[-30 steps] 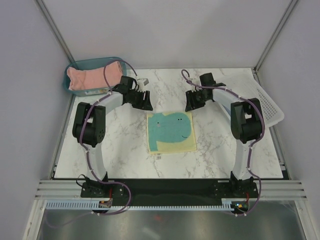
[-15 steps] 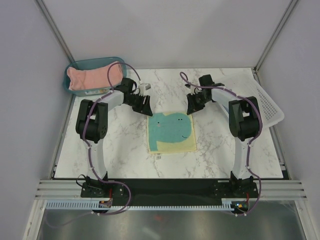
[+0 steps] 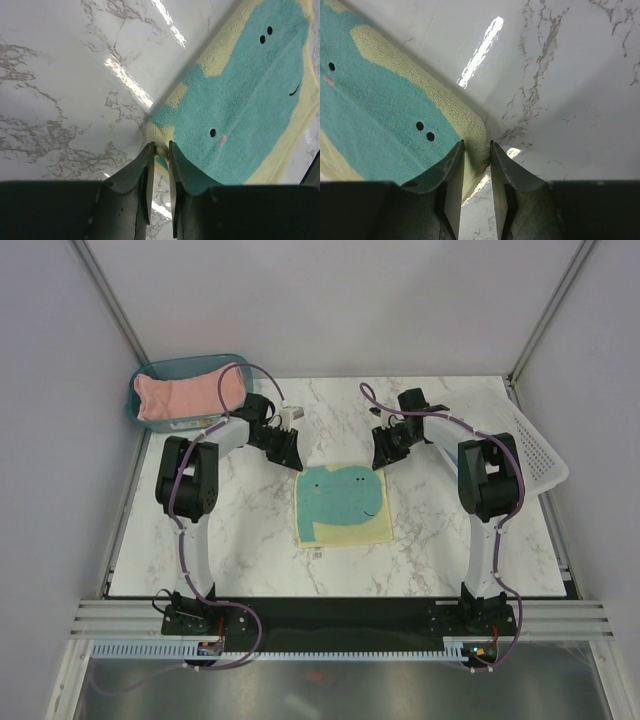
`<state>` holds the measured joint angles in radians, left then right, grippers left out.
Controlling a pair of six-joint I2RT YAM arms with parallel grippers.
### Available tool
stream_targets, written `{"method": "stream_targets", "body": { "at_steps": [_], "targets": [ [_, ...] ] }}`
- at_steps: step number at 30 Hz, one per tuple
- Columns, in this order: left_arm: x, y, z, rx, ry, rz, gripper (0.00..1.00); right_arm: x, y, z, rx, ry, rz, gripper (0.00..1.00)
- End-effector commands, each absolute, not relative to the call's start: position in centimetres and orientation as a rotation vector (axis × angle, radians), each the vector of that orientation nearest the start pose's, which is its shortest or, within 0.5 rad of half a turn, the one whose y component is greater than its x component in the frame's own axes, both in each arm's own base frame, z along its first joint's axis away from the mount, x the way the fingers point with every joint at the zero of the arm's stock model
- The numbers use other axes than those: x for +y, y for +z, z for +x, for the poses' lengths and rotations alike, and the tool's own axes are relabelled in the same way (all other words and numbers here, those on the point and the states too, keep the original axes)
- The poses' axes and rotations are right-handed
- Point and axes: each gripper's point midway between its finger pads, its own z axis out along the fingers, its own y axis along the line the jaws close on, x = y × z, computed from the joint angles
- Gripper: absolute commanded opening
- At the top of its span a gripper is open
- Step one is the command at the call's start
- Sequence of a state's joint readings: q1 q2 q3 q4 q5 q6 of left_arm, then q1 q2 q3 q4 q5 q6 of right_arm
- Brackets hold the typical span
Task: Fold and stack the towels
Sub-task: Fold the towel
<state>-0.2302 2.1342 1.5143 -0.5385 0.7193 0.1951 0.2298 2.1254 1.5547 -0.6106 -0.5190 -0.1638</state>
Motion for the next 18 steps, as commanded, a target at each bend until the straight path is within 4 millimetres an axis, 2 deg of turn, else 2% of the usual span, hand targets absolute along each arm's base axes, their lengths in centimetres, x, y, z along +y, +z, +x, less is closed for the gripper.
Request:
{"method": "stream_targets", "body": {
  "at_steps": [1,2,3,4,6,9,10,14,15,18],
  "targets": [
    [-21.2,4.8,41.5,2.412,-1.007,0.809,0.23,18.2,5.2,42.7,2.523,0.735,-0.702,0.34],
    [-21.0,4.5,41.4,2.427,-1.003,0.807,0.21,18.2,5.2,42.7,2.523,0.733,-0.7,0.35],
    [-21.1,4.7,41.6,2.419,-1.002,0.812,0.14,18.1,5.2,42.7,2.524,0.731,-0.698,0.36],
    [-21.1,4.6,41.6,2.423,-1.003,0.814,0.1,18.1,5.2,42.8,2.523,0.731,-0.698,0.39],
    [-21.2,4.6,41.9,2.424,-1.004,0.814,0.02,18.0,5.2,42.9,2.524,0.718,-0.693,0.38],
    [-21.0,4.5,42.7,2.431,-0.971,0.803,0.02,17.6,5.4,43.4,2.523,0.696,-0.675,0.12],
    [-21.0,4.5,42.9,2.43,-0.964,0.802,0.02,17.4,5.3,43.6,2.528,0.683,-0.665,0.0],
    [-21.0,5.6,43.9,2.412,-0.936,0.784,0.02,17.2,6.4,44.2,2.51,0.654,-0.644,0.0],
    [-21.0,6.4,44.1,2.4,-0.928,0.778,0.02,17.2,7.1,44.3,2.498,0.648,-0.637,0.0],
    [-21.1,7.4,44.2,2.382,-0.91,0.776,0.02,17.1,7.9,44.2,2.48,0.644,-0.631,0.0]
  ]
}}
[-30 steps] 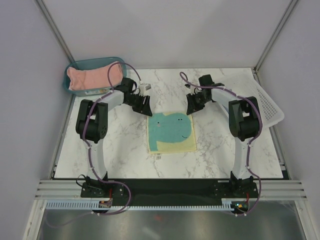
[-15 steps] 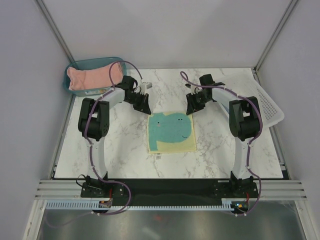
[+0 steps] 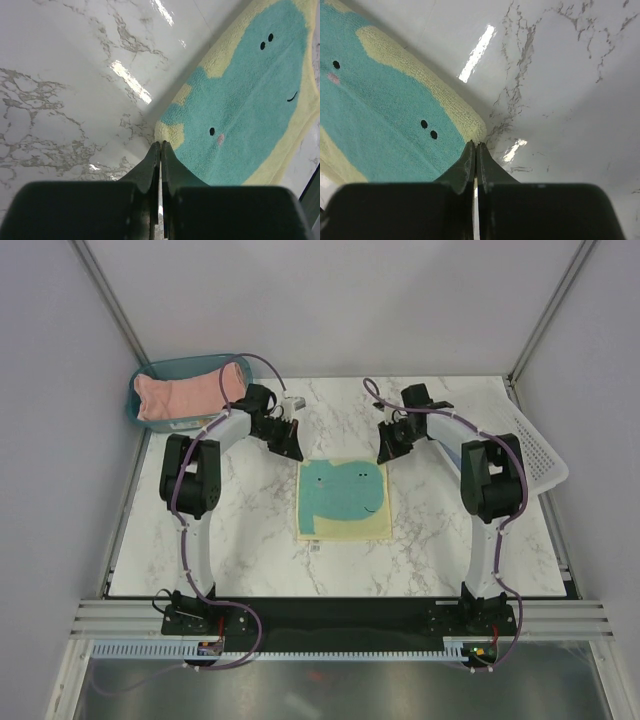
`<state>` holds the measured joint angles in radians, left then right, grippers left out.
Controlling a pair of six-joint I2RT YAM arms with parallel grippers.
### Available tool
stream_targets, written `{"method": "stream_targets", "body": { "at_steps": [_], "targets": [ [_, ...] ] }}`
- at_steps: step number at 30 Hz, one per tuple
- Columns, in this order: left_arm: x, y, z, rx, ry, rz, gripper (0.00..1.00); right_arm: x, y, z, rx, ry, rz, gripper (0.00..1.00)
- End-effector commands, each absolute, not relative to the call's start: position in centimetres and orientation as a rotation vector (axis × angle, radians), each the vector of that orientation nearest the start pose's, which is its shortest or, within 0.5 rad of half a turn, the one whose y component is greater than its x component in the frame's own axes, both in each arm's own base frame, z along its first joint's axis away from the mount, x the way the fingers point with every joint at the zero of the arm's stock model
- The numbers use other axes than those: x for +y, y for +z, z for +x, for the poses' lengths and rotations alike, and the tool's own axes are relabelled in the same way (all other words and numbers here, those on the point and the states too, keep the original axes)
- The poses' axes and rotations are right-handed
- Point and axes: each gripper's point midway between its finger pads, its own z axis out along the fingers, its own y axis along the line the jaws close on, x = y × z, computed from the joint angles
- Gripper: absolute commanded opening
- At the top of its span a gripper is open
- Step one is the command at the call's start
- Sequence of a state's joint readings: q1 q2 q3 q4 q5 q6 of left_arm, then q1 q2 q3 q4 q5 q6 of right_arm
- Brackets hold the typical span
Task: Fold and stack the towels
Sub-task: Fold the towel
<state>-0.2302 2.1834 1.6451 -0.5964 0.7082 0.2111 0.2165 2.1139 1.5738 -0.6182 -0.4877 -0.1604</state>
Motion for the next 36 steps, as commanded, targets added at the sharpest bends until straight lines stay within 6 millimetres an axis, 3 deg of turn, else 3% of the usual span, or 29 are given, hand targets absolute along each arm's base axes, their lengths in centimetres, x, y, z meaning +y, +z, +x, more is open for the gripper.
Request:
{"method": "stream_targets", "body": {
  "at_steps": [1,4,11,13,14,16,17,21,29,36],
  "targets": [
    [-21.0,8.3,44.4,2.363,-0.888,0.773,0.02,17.2,8.6,44.1,2.466,0.644,-0.62,0.0],
    [-20.9,9.7,44.0,2.34,-0.878,0.757,0.02,17.2,9.4,43.7,2.441,0.644,-0.614,0.0],
    [-20.8,10.5,42.2,2.327,-0.85,0.745,0.02,16.8,10.2,42.1,2.421,0.6,-0.585,0.0],
    [-20.9,10.8,41.7,2.317,-0.845,0.746,0.02,17.1,11.5,41.8,2.377,0.58,-0.586,0.0],
    [-21.2,11.2,41.3,2.3,-0.842,0.754,0.02,17.2,11.0,41.1,2.386,0.577,-0.59,0.0],
    [-21.5,11.4,40.7,2.291,-0.831,0.759,0.02,17.3,12.2,40.8,2.347,0.555,-0.578,0.0],
    [-21.6,10.8,40.0,2.307,-0.827,0.764,0.02,17.3,11.6,40.0,2.358,0.55,-0.578,0.0],
    [-22.1,11.7,37.9,2.288,-0.818,0.777,0.02,17.6,12.9,38.7,2.311,0.541,-0.549,0.0],
    [-21.6,12.1,34.5,2.28,-0.773,0.758,0.02,16.1,12.1,36.2,2.333,0.471,-0.484,0.0],
    [-21.4,12.0,32.0,2.288,-0.743,0.771,0.02,16.4,11.2,33.9,2.349,0.528,-0.414,0.0]
  ]
}}
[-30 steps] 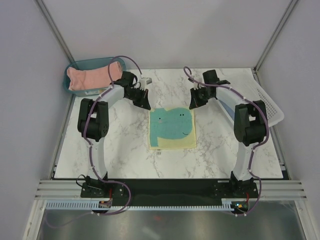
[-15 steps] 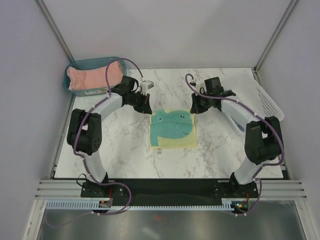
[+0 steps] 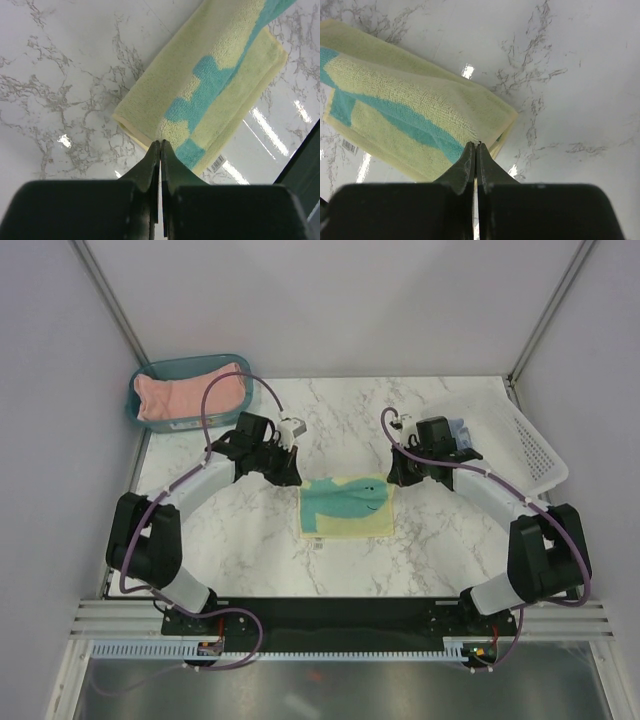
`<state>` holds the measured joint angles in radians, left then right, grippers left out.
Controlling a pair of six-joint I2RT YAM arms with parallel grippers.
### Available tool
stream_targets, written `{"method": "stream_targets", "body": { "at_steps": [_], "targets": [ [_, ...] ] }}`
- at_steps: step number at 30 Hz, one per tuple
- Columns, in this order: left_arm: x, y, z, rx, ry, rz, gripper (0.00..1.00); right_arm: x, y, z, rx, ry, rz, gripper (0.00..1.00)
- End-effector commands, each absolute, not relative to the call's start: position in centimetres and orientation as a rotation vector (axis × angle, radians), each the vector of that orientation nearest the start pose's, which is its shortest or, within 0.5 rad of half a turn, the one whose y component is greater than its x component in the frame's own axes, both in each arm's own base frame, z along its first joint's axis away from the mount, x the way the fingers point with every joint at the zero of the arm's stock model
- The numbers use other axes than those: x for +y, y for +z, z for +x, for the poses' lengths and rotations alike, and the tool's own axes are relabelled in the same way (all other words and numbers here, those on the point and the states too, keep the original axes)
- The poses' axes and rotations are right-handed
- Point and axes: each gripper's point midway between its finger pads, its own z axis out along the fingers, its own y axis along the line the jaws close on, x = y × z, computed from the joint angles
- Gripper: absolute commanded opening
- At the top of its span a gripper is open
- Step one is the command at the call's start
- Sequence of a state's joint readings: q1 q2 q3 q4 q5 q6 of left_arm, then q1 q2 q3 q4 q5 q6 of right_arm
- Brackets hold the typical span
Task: Fold and stack the towels
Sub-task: Fold the towel
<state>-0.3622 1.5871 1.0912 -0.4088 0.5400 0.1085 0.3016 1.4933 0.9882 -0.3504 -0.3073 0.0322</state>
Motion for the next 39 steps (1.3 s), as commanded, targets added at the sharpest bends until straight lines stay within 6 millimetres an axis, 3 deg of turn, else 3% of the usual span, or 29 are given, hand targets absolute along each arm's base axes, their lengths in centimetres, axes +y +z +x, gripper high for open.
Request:
{"method": "stream_targets", "body": {
  "at_steps": [1,9,15,21,26,31,36,39],
  "targets": [
    [-21.3,11.8,31.6,2.297,-0.735,0.776,0.02,16.3,10.6,33.4,2.364,0.526,-0.41,0.0],
    [-21.6,10.6,29.1,2.353,-0.737,0.777,0.02,16.8,10.7,31.1,2.378,0.561,-0.35,0.0],
    [-21.6,9.8,27.0,2.395,-0.731,0.795,0.02,16.6,9.4,29.2,2.426,0.582,-0.273,0.0],
    [-22.0,9.0,24.8,2.449,-0.759,0.847,0.02,16.3,8.9,27.6,2.458,0.605,-0.106,0.13],
    [-22.3,7.5,22.9,2.512,-0.766,0.894,0.02,16.0,7.2,25.5,2.488,0.633,0.011,0.19],
    [-22.4,6.9,22.1,2.548,-0.754,0.904,0.03,15.9,5.8,23.8,2.513,0.661,0.064,0.22],
    [-22.1,6.8,22.0,2.573,-0.731,0.894,0.04,16.6,5.9,23.0,2.5,0.714,0.036,0.29],
    [-21.7,6.6,21.8,2.615,-0.7,0.894,0.15,16.7,6.5,22.8,2.493,0.729,0.033,0.39]
  ]
}}
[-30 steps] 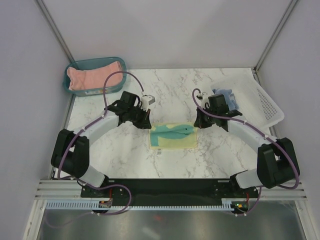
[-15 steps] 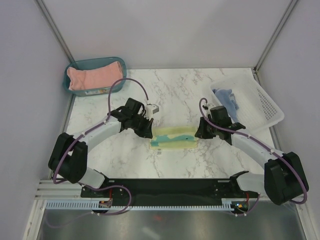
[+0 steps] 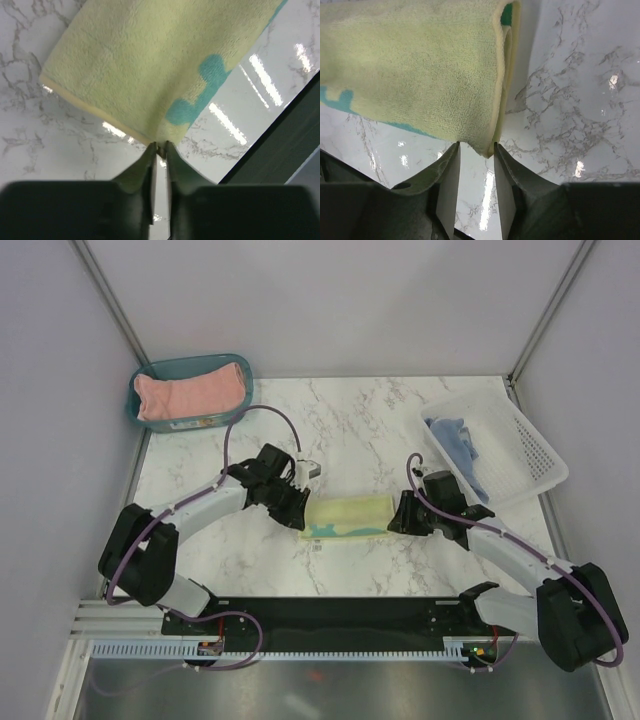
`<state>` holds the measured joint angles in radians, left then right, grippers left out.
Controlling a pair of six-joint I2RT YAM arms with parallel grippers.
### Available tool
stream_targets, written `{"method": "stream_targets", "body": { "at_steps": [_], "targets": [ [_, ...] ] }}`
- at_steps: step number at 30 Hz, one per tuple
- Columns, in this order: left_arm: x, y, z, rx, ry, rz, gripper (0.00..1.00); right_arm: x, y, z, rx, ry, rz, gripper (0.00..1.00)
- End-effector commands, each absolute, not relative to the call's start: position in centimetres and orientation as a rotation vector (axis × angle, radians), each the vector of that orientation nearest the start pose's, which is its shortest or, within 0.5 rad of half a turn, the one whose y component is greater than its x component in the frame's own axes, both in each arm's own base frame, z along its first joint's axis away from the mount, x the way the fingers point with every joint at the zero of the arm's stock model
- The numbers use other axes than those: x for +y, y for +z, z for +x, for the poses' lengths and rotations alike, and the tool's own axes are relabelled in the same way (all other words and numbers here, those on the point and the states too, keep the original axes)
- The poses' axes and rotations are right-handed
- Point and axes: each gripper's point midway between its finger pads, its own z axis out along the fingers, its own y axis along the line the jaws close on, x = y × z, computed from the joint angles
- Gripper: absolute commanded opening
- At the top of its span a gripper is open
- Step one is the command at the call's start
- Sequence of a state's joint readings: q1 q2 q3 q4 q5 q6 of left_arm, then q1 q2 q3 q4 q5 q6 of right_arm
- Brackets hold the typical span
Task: Fold and stack the towels
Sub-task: Fold the towel
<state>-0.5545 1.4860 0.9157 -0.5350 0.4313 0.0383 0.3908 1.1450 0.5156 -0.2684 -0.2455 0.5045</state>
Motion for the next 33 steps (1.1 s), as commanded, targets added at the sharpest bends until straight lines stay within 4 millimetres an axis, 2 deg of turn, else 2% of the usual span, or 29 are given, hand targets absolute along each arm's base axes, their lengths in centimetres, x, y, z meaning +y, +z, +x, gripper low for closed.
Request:
{"method": "stream_targets", "body": {
  "at_steps": [1,3,7,10,12,14,17,20,22,25,27,30,33],
  "targets": [
    [-21.7,6.6,21.7,2.625,-0.697,0.894,0.3,16.6,6.7,22.6,2.501,0.728,0.034,0.41],
    [-21.7,6.9,21.7,2.631,-0.698,0.893,0.39,16.4,7.4,22.8,2.49,0.711,0.045,0.46],
    [-21.3,8.5,22.2,2.628,-0.652,0.839,0.52,15.5,9.2,23.1,2.5,0.644,0.091,0.45],
    [-20.3,9.4,24.2,2.625,-0.505,0.767,0.53,15.7,10.4,23.6,2.469,0.657,0.116,0.38],
    [-20.5,10.4,25.5,2.602,-0.478,0.721,0.53,16.0,10.8,24.0,2.454,0.676,0.125,0.34],
    [-21.0,10.4,26.5,2.593,-0.472,0.684,0.52,16.6,10.6,24.5,2.452,0.698,0.117,0.33],
    [-22.3,9.9,27.3,2.595,-0.525,0.634,0.46,17.7,9.8,24.7,2.46,0.769,0.11,0.34],
    [-24.3,10.0,26.6,2.592,-0.693,0.604,0.42,18.2,8.2,24.4,2.468,0.814,0.14,0.35],
    [-25.2,9.3,26.3,2.578,-0.779,0.559,0.43,17.8,6.3,23.9,2.495,0.795,0.18,0.35],
    [-24.6,5.8,25.7,2.694,-0.758,0.434,0.44,17.2,4.3,23.3,2.529,0.761,0.207,0.35],
    [-23.4,3.0,25.7,2.772,-0.654,0.365,0.44,17.3,4.0,23.1,2.544,0.765,0.2,0.34],
    [-22.7,2.0,26.4,2.778,-0.579,0.341,0.44,17.6,4.7,23.2,2.532,0.79,0.195,0.33],
    [-23.0,2.9,27.8,2.735,-0.582,0.352,0.44,18.1,6.0,23.5,2.504,0.824,0.196,0.32]
  ]
}}
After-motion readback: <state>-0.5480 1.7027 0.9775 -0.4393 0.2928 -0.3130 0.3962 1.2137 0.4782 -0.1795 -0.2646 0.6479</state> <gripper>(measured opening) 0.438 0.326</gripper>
